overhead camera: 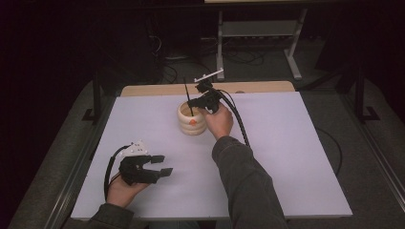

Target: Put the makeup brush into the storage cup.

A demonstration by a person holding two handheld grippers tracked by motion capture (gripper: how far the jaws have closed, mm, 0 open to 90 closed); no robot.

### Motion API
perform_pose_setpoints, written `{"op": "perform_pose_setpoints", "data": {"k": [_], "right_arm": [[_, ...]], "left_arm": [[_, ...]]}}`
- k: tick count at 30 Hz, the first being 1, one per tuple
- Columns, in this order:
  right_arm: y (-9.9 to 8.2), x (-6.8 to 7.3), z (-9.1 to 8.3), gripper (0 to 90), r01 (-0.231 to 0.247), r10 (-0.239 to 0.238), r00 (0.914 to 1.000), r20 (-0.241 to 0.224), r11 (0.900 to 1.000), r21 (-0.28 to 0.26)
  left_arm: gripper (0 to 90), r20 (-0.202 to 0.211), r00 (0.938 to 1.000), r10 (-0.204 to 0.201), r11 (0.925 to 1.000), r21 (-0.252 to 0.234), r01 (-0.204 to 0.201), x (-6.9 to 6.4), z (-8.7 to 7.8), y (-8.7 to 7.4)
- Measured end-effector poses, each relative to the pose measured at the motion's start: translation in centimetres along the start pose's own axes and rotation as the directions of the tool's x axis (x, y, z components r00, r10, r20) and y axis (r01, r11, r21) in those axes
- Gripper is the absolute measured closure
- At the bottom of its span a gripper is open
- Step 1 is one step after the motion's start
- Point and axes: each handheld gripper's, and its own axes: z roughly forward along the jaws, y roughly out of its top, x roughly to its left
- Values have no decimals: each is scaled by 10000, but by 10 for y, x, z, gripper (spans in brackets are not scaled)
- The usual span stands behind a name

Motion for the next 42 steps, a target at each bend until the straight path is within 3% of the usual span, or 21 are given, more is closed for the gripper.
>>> {"op": "perform_pose_setpoints", "data": {"k": [6,11,18,20,24,32,34,37,38,42], "right_arm": [[-3,0,0,835,-40,42,9999,108,9999,-108],[-3,3,-5,776,-252,258,9993,271,9994,-242],[-3,4,-18,737,197,-187,9990,405,9995,-258],[-4,6,-23,718,-26,36,9995,304,9995,-322],[-10,1,-33,677,151,-148,9998,102,9992,-370],[-22,-6,-49,599,82,-84,10000,-31,9984,-557],[-25,-8,-53,544,-21,16,10000,-81,9983,-576],[-26,-8,-55,531,17,-19,10000,-23,9982,-600],[-33,-11,-63,488,-20,20,10000,6,9981,-610],[-40,-15,-72,458,-78,72,9999,-71,9971,-759]], "left_arm": [[378,1,10000,2,10000,-2,-2,0,0,0],[377,-4,10000,-14,10000,-48,14,0,0,0],[374,-50,10000,7,10000,-59,-7,0,0,0],[372,-74,10000,-9,10000,-62,9,0,0,0],[365,-136,9999,-83,10000,-6,83,0,2,0],[359,-172,9998,96,9998,168,-93,0,3,0],[354,-151,9999,-62,9999,106,63,-1,5,0],[349,-134,9999,-75,9999,120,77,0,6,-1],[345,-167,9997,-161,9997,190,164,0,7,-2],[343,-209,9997,-81,9998,169,84,-1,7,-2]]}}
